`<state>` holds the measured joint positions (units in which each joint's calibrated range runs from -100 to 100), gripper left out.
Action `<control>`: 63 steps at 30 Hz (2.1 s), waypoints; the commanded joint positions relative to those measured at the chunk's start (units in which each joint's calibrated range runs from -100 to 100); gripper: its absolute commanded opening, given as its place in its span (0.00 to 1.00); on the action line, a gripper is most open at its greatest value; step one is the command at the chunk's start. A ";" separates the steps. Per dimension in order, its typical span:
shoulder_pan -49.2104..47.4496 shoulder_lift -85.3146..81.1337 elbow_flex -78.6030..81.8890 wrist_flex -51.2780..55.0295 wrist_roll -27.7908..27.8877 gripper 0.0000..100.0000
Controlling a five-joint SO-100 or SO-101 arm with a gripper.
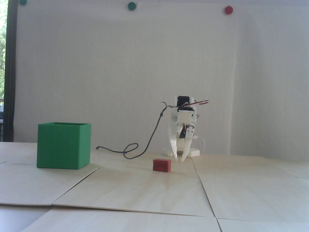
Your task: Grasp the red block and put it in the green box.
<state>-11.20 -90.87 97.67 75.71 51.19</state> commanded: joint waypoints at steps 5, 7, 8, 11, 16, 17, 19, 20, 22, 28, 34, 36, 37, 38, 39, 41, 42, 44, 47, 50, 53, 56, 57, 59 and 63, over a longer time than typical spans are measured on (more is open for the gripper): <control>-0.34 -0.29 0.91 1.36 -0.08 0.02; -0.34 -0.29 0.91 1.36 -0.08 0.02; -0.34 -0.29 0.91 1.36 -0.08 0.02; -0.34 -0.29 0.91 1.36 -0.08 0.02; -0.34 -0.29 0.91 1.36 -0.08 0.02; -0.34 -0.29 0.91 1.36 -0.08 0.02; -0.34 -0.29 0.91 1.36 -0.08 0.02; -0.34 -0.29 0.91 1.36 -0.08 0.02; -0.34 -0.29 0.91 1.36 -0.08 0.02; -0.50 -0.29 0.91 1.36 0.19 0.02; -6.13 -0.37 0.73 0.09 -0.18 0.02; -6.54 -0.37 0.55 -5.30 -0.23 0.02; -6.38 -0.37 0.55 -9.18 -0.60 0.02; -6.21 -0.37 0.64 -13.40 -1.64 0.02; -6.21 -0.37 0.64 -15.34 -2.26 0.02; -6.38 0.42 -0.78 -19.13 -3.62 0.02; -6.70 0.50 -2.82 -18.88 -3.88 0.02; -7.02 0.82 -8.05 -15.67 -3.88 0.02; -9.99 4.13 -18.17 -8.34 -4.14 0.02; -12.57 12.66 -28.99 -6.31 -6.63 0.02; -13.37 25.85 -41.06 -6.31 -8.25 0.02; -12.17 41.32 -54.99 -6.31 -8.51 0.02; -10.32 47.95 -61.38 -6.23 -8.56 0.02; -7.74 58.38 -71.05 -6.23 -8.56 0.02; -2.76 78.43 -89.86 -5.64 -8.14 0.02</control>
<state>-19.68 -37.98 36.44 69.05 43.03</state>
